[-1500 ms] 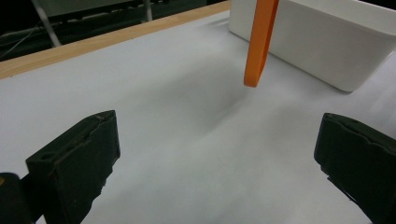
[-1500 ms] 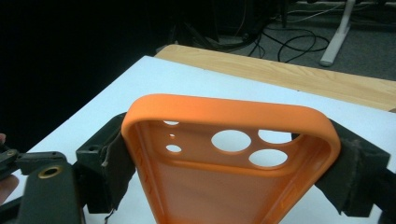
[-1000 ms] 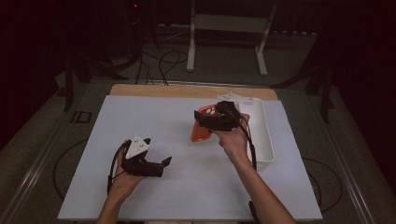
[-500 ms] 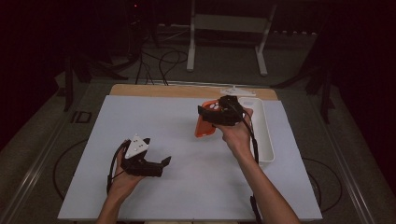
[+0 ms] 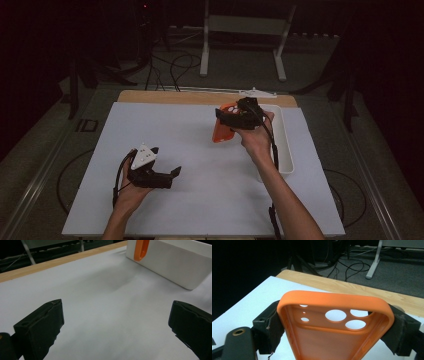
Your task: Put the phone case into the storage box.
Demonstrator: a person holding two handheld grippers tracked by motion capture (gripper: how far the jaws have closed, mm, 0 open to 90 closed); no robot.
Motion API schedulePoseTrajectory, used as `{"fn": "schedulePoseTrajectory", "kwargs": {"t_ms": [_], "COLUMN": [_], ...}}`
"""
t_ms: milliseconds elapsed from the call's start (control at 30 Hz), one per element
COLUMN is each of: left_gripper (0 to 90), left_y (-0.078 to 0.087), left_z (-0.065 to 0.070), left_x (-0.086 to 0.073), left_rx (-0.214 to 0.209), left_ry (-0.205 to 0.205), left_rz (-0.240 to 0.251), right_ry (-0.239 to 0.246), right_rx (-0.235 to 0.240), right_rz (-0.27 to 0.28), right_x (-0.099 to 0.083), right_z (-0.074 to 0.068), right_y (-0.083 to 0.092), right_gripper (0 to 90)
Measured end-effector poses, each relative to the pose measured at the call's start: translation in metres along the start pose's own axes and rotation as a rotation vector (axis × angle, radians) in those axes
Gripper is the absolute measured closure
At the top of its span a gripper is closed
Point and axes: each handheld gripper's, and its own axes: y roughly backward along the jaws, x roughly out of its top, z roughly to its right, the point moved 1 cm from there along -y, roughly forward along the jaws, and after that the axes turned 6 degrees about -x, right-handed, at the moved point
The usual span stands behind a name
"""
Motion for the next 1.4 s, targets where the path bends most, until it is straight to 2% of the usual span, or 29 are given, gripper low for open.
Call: {"fn": "schedulePoseTrajectory", "kwargs": {"t_ms": [467, 800, 1400], "left_gripper": [0.7, 0.6, 0.3], "left_y": [0.003, 0.006, 0.012], "left_z": [-0.004, -0.006, -0.012], "left_x": [0.000, 0.000, -0.002], "left_rx": [0.011, 0.016, 0.027], "left_ry": [0.005, 0.010, 0.028], "left_rz": [0.009, 0.017, 0.033], "right_ry": [0.006, 0.018, 0.005], "right_rx": [-0.030, -0.057, -0.118], "right_rz": [-0.005, 0.002, 0.021], "right_x": [0.007, 0.020, 0.039], "right_z": [0.011, 0.017, 0.040], "right_y": [-0.003, -0.002, -0.003], "right_gripper": [16.0, 16.0, 16.0]}}
